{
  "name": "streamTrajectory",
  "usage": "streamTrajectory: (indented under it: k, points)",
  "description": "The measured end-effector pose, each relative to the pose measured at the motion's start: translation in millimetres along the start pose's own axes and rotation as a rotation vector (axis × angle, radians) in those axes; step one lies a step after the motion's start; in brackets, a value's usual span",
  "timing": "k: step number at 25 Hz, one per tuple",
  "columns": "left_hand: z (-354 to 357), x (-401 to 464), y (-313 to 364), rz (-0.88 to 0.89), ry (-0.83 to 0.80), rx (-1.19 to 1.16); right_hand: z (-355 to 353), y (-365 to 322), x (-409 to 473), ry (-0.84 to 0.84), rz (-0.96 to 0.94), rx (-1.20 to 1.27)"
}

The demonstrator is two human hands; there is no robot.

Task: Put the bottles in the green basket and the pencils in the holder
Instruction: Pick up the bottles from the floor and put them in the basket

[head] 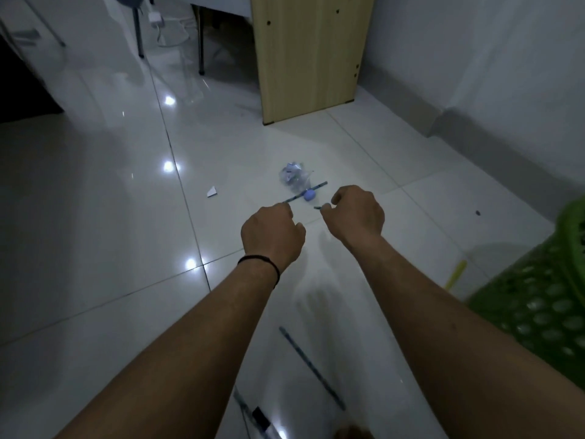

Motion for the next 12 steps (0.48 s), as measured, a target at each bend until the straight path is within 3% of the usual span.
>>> streamTrajectory:
  k: [6,9,12]
  points:
    - [90,70,-32,-0.114,-0.253,0.116,87,6,70,-0.118,-0.075,0.050]
    - [128,82,-48,-0.176,-0.432,0.154,115,10,94,-0.141,-0.111,0.053]
    - [157,75,-57,-0.176,-0.505,0.225,147,8,105,-0.191,-0.133,0.067]
Point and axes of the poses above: each hand's wrist, its own x-axis towards the middle knuckle, its own z-axis out of the palm, y = z × x, the point moved 8 cm from there along x, towards the middle knuckle, and after that the axes turned 4 degrees about -z, right-handed, at the moved point
